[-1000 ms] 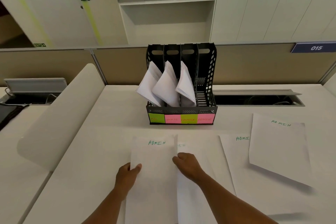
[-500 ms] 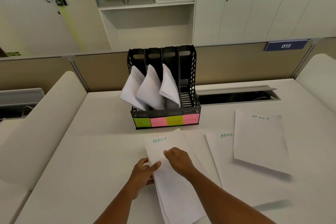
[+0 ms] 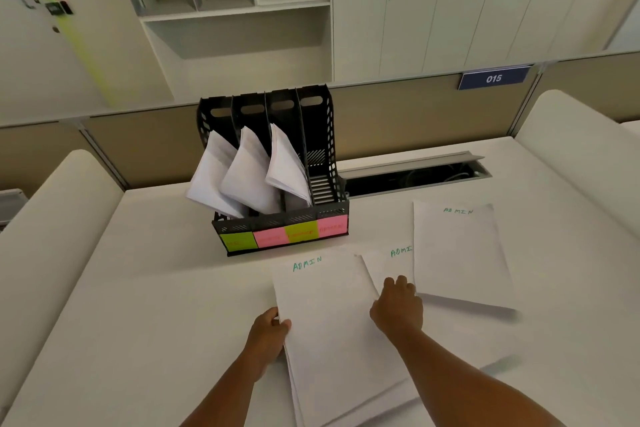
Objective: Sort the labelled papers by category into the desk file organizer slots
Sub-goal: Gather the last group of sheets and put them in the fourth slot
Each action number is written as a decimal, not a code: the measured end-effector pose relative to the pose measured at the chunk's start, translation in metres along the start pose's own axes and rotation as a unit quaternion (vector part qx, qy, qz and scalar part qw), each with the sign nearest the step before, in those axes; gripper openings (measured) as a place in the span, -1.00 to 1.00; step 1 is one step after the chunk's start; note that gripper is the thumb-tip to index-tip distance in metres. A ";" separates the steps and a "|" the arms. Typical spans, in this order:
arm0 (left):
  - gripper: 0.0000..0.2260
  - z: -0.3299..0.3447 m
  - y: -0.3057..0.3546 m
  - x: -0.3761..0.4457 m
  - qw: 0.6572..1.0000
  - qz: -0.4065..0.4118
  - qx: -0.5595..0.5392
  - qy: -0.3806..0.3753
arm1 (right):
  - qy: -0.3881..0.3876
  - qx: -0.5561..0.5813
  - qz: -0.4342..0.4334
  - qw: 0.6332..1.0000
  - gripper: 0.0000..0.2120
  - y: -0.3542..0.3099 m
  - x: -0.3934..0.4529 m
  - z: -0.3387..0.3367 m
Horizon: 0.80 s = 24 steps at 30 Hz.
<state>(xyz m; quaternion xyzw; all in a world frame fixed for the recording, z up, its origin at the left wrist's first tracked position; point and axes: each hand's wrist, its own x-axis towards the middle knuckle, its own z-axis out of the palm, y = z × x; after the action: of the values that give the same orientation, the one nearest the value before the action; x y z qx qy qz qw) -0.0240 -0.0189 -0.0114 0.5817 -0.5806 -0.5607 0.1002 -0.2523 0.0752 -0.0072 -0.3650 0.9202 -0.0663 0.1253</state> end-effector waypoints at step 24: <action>-0.82 0.019 0.029 0.009 0.999 -0.002 0.044 0.022 | 0.042 0.079 -0.137 0.986 -0.87 -0.003 0.003 0.001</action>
<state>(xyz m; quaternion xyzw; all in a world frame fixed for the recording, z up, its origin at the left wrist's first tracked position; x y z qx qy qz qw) -0.0577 -0.0246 -0.0002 0.5993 -0.6013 -0.5214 0.0860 -0.2518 0.0709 -0.0084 -0.4737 0.8577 -0.1706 0.1045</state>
